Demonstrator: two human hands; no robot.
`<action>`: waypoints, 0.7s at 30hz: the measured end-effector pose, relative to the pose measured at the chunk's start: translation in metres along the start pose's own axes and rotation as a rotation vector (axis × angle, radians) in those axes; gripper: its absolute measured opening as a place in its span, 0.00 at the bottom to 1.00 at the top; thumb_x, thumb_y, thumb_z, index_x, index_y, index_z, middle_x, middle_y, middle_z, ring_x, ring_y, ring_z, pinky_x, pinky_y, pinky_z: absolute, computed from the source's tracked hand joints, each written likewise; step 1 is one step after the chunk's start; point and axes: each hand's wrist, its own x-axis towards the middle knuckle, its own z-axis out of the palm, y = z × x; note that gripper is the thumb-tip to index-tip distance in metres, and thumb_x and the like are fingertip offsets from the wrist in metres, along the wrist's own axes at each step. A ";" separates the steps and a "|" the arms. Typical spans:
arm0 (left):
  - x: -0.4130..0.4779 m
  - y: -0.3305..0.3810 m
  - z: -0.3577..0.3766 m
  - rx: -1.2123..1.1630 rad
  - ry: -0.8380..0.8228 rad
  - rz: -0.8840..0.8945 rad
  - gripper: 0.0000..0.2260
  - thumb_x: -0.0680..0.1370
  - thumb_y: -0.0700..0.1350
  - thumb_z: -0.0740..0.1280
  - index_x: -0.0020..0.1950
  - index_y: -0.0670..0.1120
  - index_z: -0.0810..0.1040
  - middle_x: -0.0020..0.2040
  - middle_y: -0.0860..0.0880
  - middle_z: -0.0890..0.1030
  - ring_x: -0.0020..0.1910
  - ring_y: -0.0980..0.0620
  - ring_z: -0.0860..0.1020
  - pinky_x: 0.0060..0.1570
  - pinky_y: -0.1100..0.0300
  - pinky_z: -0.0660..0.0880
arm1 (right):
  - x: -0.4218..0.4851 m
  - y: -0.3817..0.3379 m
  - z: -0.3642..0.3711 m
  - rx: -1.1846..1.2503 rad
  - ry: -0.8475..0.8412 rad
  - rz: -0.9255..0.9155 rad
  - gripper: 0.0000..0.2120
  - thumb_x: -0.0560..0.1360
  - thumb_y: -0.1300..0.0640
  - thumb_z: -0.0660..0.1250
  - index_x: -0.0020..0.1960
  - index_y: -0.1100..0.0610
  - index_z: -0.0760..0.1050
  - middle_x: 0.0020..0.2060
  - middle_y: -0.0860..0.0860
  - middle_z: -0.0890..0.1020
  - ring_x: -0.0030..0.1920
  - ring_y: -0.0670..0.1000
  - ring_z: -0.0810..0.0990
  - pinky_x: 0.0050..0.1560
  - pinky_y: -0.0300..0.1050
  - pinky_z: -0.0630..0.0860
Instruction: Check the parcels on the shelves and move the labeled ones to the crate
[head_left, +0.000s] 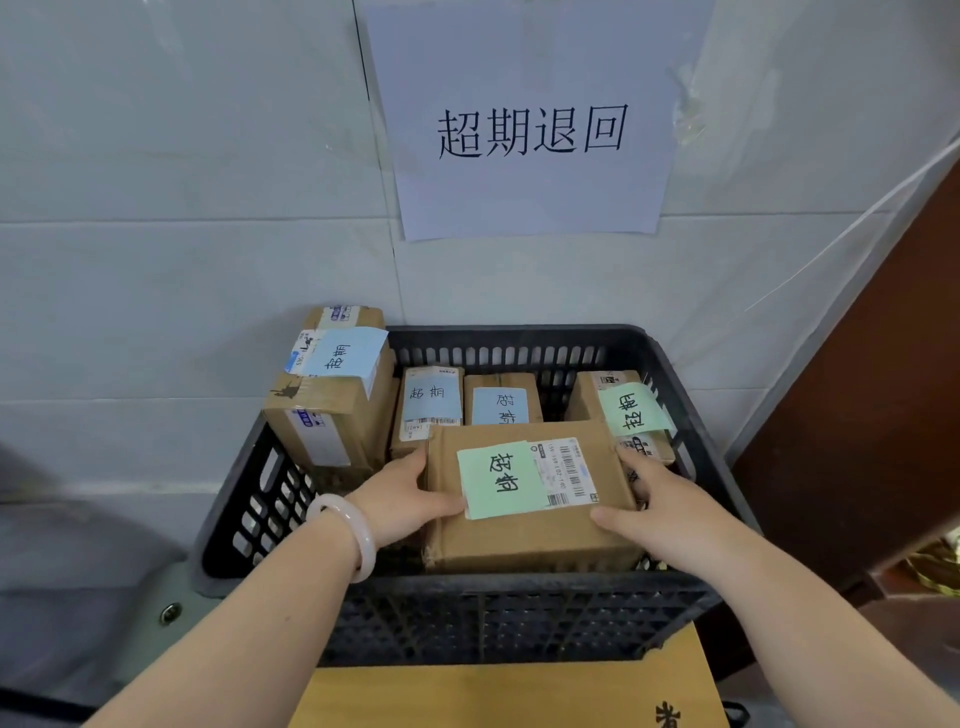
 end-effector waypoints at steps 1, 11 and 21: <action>0.002 -0.001 0.001 0.029 -0.009 -0.003 0.42 0.70 0.57 0.74 0.79 0.54 0.57 0.71 0.52 0.71 0.66 0.51 0.73 0.69 0.53 0.69 | 0.003 0.001 0.002 -0.020 -0.012 0.009 0.43 0.72 0.45 0.72 0.79 0.43 0.49 0.69 0.45 0.72 0.63 0.46 0.73 0.59 0.42 0.72; 0.022 -0.007 0.009 0.298 -0.031 -0.069 0.44 0.74 0.55 0.72 0.81 0.47 0.49 0.72 0.49 0.71 0.67 0.50 0.72 0.65 0.59 0.71 | 0.024 -0.006 0.014 -0.273 -0.089 0.030 0.52 0.71 0.45 0.73 0.78 0.43 0.37 0.76 0.48 0.62 0.68 0.50 0.70 0.64 0.44 0.70; 0.013 -0.001 0.007 0.371 0.027 0.024 0.49 0.73 0.57 0.72 0.81 0.49 0.40 0.79 0.48 0.57 0.76 0.49 0.61 0.72 0.57 0.61 | 0.016 -0.007 0.006 -0.279 0.030 -0.040 0.48 0.70 0.40 0.72 0.79 0.43 0.44 0.74 0.47 0.66 0.67 0.49 0.71 0.66 0.48 0.71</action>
